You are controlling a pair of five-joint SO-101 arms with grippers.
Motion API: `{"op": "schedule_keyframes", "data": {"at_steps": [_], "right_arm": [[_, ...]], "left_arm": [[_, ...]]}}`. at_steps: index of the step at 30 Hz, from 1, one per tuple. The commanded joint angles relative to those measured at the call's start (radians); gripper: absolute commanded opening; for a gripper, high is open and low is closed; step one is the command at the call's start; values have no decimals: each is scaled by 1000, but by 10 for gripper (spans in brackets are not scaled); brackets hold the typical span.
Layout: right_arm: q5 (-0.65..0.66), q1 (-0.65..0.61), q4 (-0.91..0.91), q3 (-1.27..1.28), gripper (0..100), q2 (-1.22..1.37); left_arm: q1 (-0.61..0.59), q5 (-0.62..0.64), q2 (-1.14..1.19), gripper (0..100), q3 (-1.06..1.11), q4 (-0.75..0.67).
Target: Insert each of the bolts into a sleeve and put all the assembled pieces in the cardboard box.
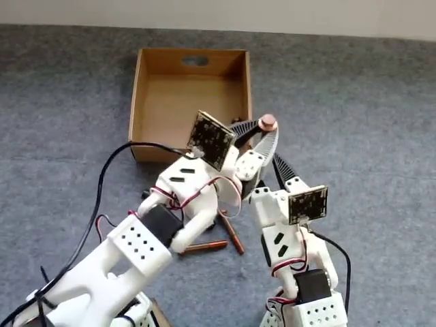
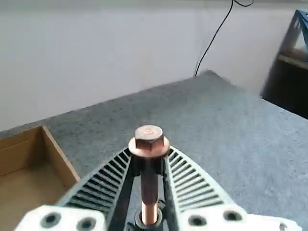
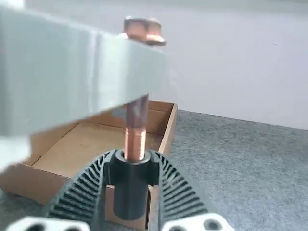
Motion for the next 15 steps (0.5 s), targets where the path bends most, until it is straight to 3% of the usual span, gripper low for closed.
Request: {"op": "schedule_keyframes", "data": {"at_steps": [1, 15], "right_arm": [[-9, -8, -25, 50, 6, -19], [-9, -8, -25, 50, 6, -19]], "left_arm": [[10, 6, 2, 9, -45, -20], [-51, 11, 5, 9, -51, 199]]}}
